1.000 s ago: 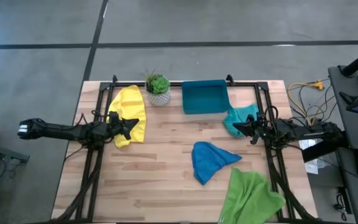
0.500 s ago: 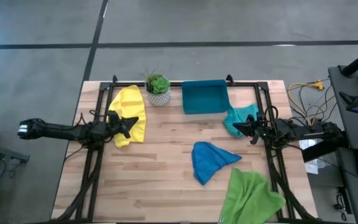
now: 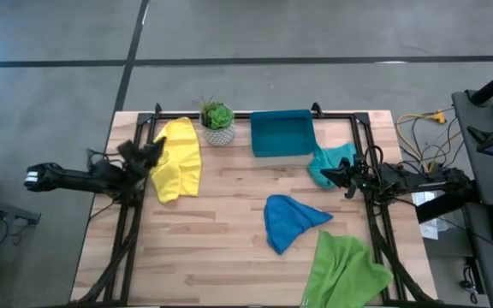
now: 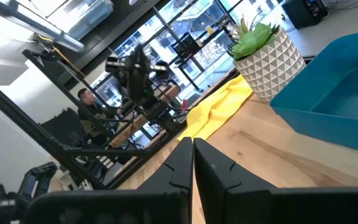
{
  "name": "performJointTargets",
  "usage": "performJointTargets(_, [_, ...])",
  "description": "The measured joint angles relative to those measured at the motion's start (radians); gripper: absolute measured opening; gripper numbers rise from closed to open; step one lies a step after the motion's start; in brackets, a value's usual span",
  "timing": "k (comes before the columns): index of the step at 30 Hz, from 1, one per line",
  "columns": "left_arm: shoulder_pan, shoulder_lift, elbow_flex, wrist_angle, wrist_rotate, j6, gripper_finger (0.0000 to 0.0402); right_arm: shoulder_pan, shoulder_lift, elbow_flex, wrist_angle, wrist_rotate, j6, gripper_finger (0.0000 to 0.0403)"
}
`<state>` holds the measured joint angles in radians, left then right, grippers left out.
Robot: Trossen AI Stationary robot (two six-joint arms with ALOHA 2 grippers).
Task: Fold microfiber towels
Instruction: Fold the dark blue microfiber towel into the dark blue bin
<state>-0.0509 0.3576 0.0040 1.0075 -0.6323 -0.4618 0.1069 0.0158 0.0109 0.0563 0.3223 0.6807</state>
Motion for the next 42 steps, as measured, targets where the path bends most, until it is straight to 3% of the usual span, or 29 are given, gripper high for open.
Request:
performJointTargets(3, [0.000,-0.003,0.000,0.094,-0.064,0.161,0.0000,0.000,0.000,0.000,0.000,0.000,0.000,0.0009])
performJointTargets(8, [0.000,-0.007,0.000,0.167,-0.074,0.295,0.0000,-0.001,0.000,0.000,0.000,0.003,-0.025,0.0009])
performJointTargets(13, [0.000,-0.006,0.008,0.152,-0.071,0.217,0.0000,0.000,0.000,0.000,0.000,0.003,-0.110,0.0009])
performJointTargets(15, [-0.002,0.004,0.039,0.026,-0.015,0.179,0.0000,0.000,0.000,0.000,0.000,0.003,-0.100,0.0009])
performJointTargets(18, [-0.003,0.020,0.141,-0.307,0.074,0.088,0.0000,0.000,0.000,0.000,0.000,0.008,-0.098,0.0009])
performJointTargets(23, [-0.001,0.100,0.358,-0.881,0.099,0.068,0.0000,0.000,0.000,0.000,0.000,0.011,-0.098,0.0009])
performJointTargets(32, [-0.001,0.117,0.571,-1.244,-0.009,0.203,0.0000,0.000,0.000,0.000,0.000,0.011,-0.098,0.0009])
performJointTargets(42, [-0.001,0.164,0.613,-1.617,-0.029,-0.075,0.0000,0.000,0.000,0.000,0.000,0.011,-0.098,0.0009])
